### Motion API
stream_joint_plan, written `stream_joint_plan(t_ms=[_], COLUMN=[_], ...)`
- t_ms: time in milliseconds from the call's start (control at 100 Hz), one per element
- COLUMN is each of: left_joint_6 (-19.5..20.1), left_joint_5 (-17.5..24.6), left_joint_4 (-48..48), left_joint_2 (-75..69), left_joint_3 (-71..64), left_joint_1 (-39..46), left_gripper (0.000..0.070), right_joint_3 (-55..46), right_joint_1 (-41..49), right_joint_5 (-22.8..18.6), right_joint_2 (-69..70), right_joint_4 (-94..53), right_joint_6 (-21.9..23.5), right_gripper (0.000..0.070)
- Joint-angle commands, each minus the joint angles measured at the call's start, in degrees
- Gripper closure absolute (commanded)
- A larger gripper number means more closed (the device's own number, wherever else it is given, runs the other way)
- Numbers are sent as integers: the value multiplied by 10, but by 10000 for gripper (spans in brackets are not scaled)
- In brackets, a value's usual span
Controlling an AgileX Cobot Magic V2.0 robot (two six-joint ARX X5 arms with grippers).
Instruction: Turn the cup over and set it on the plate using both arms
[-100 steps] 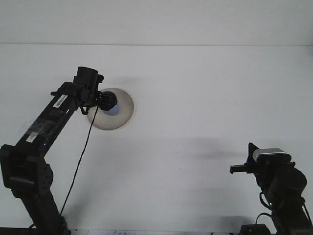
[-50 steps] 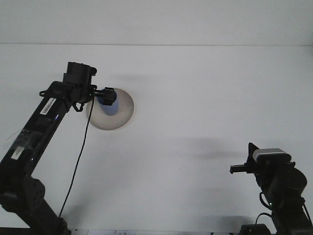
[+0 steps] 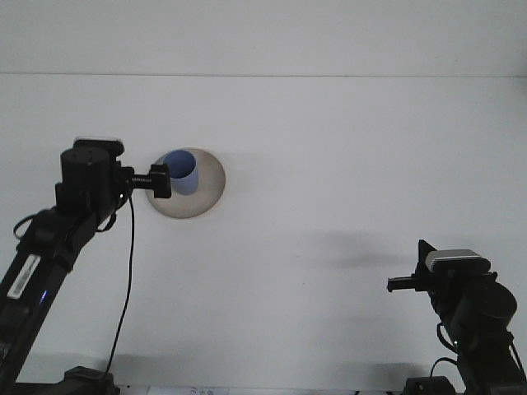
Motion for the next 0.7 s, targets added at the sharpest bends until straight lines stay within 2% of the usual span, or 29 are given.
stream_joint_plan(t_ms=[0, 110, 380, 430, 540, 600, 690], left_joint_6=[-17, -28, -52, -56, -57, -61, -62], left_joint_5=[-13, -41, -42, -42, -42, -42, -42], left_joint_4=[23, 45, 44, 45, 44, 43, 43], left_joint_2=[-50, -145, -344, -374, -432, -458, -483], left_joint_3=[-61, -161, -315, -335, -372, -384, -386], left_joint_1=[0, 0, 0, 0, 0, 0, 0], left_gripper=[0, 0, 5, 142, 524, 694, 691], right_joint_3=[5, 5, 5, 5, 5, 5, 5], right_joint_1=[0, 0, 0, 0, 0, 0, 0], right_joint_5=[1, 1, 1, 2, 2, 2, 2], right_joint_2=[2, 2, 2, 2, 2, 2, 2], right_joint_4=[6, 6, 8, 10, 14, 14, 14], right_joint_6=[4, 4, 4, 4, 4, 4, 4], right_gripper=[700, 700, 700, 700, 700, 700, 700])
